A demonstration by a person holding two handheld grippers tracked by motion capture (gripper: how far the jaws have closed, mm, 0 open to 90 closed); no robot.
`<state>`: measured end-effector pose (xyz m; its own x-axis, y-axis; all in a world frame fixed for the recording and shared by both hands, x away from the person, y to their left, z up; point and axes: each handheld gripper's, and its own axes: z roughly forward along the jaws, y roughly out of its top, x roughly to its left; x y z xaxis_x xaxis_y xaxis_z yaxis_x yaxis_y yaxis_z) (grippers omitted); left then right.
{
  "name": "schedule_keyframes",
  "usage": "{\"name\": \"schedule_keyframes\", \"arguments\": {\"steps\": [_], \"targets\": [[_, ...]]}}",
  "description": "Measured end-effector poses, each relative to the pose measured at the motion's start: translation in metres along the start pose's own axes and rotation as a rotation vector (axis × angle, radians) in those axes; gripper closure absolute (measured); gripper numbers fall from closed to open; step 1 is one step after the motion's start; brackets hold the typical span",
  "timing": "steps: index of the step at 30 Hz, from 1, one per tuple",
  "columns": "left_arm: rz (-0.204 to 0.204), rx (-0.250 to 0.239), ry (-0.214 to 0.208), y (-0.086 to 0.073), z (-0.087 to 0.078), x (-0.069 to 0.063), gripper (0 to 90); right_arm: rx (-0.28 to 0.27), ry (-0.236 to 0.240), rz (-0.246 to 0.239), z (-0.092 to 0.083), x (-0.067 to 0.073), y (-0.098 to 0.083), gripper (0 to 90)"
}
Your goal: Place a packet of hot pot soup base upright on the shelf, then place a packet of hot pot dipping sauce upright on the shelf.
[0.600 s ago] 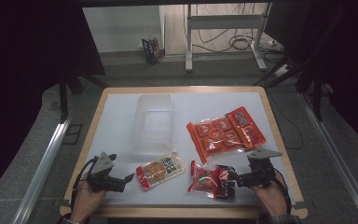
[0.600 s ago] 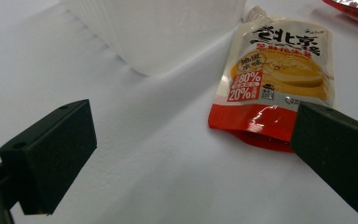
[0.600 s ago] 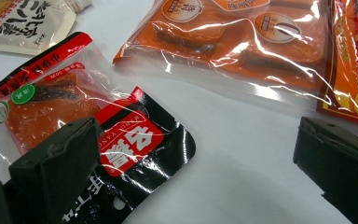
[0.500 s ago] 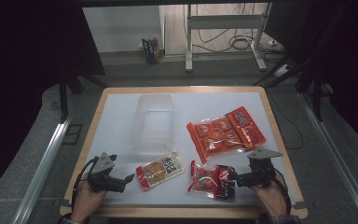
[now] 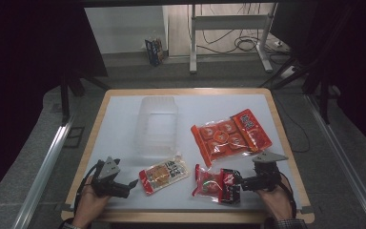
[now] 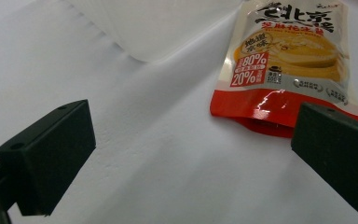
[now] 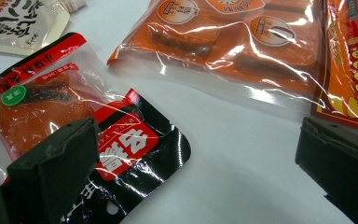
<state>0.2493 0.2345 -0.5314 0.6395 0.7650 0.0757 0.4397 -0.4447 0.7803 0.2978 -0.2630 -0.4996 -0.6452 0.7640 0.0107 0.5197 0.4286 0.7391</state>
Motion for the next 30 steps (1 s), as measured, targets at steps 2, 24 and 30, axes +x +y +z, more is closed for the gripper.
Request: {"name": "schedule_keyframes", "arguments": {"steps": [2,24,30], "targets": [[0.001,0.002,0.002,0.000,0.000,0.000,0.0,0.004,0.001,0.002,0.000,0.000,0.000,0.0],[-0.004,0.018,0.002,0.000,0.001,-0.001,0.0,0.016,-0.004,0.032,0.001,-0.010,-0.004,0.0],[-0.003,0.027,-0.003,0.000,0.001,-0.001,0.0,0.007,-0.002,0.061,-0.001,-0.019,-0.006,0.0]]}}
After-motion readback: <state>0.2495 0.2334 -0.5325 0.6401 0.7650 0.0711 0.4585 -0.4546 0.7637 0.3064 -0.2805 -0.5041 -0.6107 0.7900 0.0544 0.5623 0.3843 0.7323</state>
